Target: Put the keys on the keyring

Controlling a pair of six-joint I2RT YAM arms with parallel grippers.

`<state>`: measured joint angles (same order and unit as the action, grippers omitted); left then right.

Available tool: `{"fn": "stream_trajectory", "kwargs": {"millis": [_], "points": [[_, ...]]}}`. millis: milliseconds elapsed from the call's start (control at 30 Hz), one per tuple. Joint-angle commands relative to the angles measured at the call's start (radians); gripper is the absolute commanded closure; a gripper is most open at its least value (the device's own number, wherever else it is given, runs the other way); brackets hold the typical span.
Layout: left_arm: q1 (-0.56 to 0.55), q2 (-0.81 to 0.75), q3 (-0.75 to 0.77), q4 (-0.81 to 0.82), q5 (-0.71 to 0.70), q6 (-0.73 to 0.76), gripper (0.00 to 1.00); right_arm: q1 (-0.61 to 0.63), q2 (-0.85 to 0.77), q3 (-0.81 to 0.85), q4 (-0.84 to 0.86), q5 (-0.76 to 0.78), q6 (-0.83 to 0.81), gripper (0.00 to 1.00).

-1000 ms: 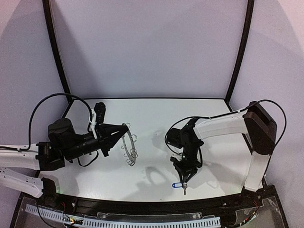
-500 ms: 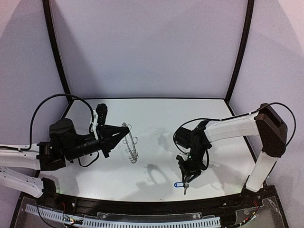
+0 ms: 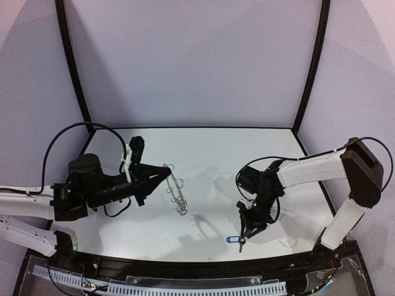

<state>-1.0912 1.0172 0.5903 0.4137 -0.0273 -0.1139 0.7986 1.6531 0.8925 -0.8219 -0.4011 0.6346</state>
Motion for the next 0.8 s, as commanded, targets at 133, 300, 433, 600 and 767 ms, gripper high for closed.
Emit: {"fn": "stream_trajectory", "kwargs": {"millis": [133, 300, 433, 600, 767], "points": [[-0.002, 0.003, 0.049, -0.016, 0.015, -0.003, 0.99, -0.018, 0.037, -0.035, 0.106, -0.068, 0.027, 0.77], [-0.001, 0.003, 0.055, -0.025, 0.014, -0.003, 0.99, -0.019, 0.032, -0.045, 0.137, -0.105, 0.037, 0.78], [-0.001, 0.008, 0.058, -0.022, 0.015, 0.0, 0.99, -0.026, 0.013, -0.052, 0.143, -0.117, 0.031, 0.79], [0.0, 0.019, 0.063, -0.02, 0.017, 0.0, 0.99, -0.032, 0.016, -0.05, 0.157, -0.128, 0.005, 0.83], [-0.001, 0.018, 0.062, -0.019, 0.019, -0.004, 0.99, -0.032, -0.009, -0.033, 0.15, -0.14, -0.025, 0.84]]}}
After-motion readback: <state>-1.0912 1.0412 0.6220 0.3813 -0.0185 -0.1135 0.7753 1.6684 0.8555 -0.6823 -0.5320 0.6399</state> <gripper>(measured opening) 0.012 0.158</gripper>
